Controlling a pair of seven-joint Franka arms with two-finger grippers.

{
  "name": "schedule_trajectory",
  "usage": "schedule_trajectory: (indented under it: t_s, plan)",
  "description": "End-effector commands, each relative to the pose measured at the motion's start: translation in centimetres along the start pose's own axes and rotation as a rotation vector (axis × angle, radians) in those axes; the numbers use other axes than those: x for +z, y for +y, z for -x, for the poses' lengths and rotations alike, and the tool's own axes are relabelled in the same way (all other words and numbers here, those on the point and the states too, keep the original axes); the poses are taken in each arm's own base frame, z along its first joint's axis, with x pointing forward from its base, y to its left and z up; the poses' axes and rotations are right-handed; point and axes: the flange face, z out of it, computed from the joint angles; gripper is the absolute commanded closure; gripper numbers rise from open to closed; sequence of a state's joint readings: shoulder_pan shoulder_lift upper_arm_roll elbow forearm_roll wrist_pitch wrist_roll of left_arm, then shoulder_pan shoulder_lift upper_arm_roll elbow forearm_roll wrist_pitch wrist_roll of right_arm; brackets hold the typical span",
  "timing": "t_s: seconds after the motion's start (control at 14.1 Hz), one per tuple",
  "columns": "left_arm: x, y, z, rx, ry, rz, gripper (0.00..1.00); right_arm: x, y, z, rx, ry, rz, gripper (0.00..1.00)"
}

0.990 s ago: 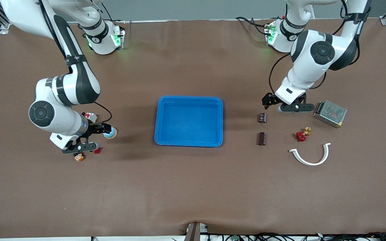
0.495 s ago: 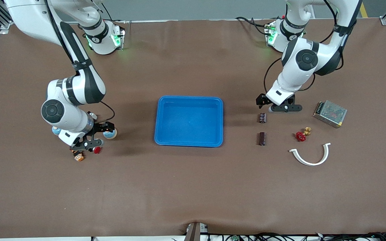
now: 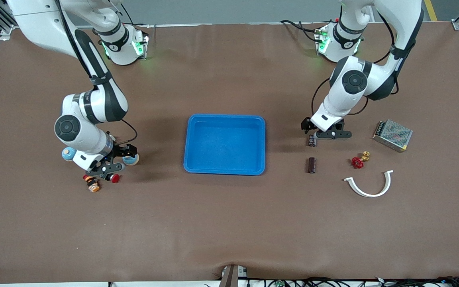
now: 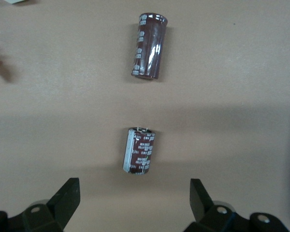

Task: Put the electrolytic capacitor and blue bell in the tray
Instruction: 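Lower the right gripper over a blue bell while the left gripper lowers over a capacitor, then close the right gripper on the bell while the left gripper grips the capacitor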

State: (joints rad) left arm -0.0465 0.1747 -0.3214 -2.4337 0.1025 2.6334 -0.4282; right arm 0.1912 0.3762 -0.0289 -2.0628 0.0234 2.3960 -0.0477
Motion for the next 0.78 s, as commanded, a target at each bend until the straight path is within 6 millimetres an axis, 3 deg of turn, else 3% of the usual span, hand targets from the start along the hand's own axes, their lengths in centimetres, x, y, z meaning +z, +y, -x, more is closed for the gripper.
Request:
schedule_trajectory:
  t_s: [0.0, 0.28, 0.71]
  plan:
    - [1.1, -0.1, -0.3, 0.018, 0.014, -0.004, 0.00, 0.6, 0.4, 0.2, -0.008, 0.017, 0.001, 0.00]
    - [2.8, -1.3, -0.9, 0.032, 0.028, -0.003, 0.00, 2.0, 0.3, 0.1, -0.010, 0.015, 0.002, 0.00]
    - [4.0, -0.9, -1.3, 0.032, 0.021, 0.012, 0.00, 4.0, 0.3, 0.1, -0.009, 0.009, 0.003, 0.00]
